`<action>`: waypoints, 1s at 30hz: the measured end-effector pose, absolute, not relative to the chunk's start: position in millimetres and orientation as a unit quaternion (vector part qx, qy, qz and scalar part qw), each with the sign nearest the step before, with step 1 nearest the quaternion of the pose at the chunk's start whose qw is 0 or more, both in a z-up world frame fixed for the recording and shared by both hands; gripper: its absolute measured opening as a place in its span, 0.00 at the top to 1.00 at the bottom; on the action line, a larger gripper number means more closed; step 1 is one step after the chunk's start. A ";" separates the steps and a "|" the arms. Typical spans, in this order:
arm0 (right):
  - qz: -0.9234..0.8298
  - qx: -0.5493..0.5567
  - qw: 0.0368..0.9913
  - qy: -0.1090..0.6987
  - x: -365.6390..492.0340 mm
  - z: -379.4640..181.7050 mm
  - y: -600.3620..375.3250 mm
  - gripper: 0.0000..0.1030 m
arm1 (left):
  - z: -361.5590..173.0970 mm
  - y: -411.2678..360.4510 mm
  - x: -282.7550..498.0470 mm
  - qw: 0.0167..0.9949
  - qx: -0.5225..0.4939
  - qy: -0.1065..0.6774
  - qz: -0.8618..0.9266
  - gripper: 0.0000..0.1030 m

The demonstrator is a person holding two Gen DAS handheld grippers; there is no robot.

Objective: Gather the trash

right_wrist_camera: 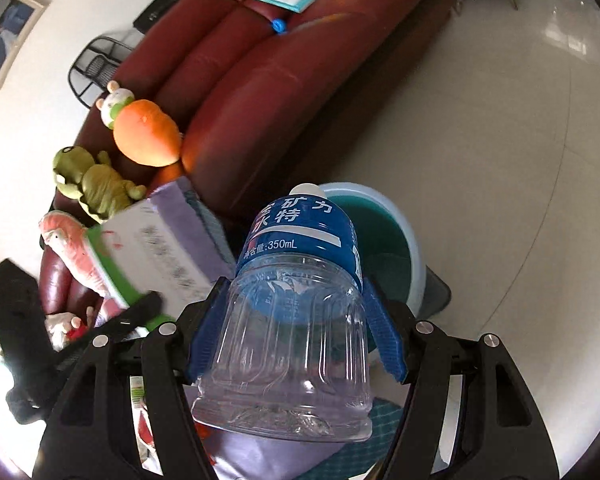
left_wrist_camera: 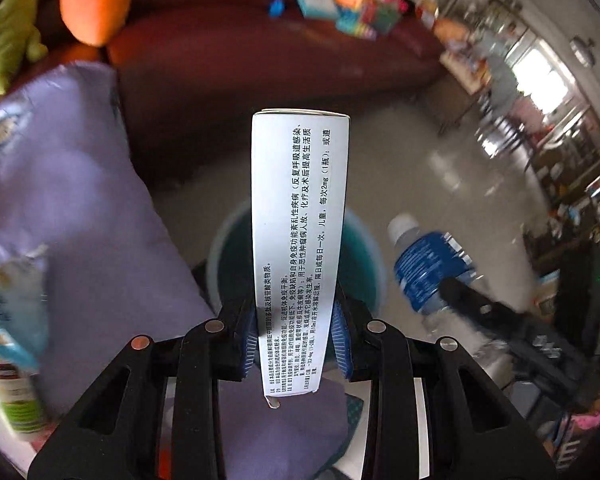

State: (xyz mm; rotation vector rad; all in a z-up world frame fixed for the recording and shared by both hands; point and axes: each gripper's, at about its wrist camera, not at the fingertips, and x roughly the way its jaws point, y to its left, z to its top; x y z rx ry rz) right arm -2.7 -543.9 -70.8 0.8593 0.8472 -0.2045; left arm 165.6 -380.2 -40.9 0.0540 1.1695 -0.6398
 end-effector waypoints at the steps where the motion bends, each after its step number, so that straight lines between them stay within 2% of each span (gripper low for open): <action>1: -0.095 0.404 0.817 0.400 -0.1 -73.8 -546.1 0.38 | -51.9 -385.1 166.5 0.782 0.032 0.550 -0.293 0.69; 9: -0.085 0.400 0.807 0.426 24.1 -98.3 -546.7 0.38 | -102.4 -399.1 185.8 0.759 0.071 0.596 -0.251 0.64; 18: -0.087 0.400 0.803 0.433 28.5 -105.2 -544.3 0.38 | -93.9 -377.3 180.0 0.772 0.062 0.581 -0.252 0.60; 21: -0.086 0.397 0.803 0.437 31.5 -105.9 -541.6 0.38 | -84.9 -370.1 175.3 0.776 0.054 0.574 -0.256 0.54; 23: -0.085 0.396 0.802 0.438 34.0 -106.2 -538.2 0.38 | -78.2 -367.6 170.0 0.781 0.053 0.566 -0.256 0.43; 25: -0.082 0.394 0.802 0.442 37.7 -107.4 -535.2 0.38 | -72.9 -361.3 166.4 0.787 0.051 0.559 -0.255 0.38; 30: -0.057 0.393 0.793 0.461 54.3 -116.2 -521.2 0.37 | -53.7 -341.3 159.5 0.802 0.033 0.539 -0.254 0.30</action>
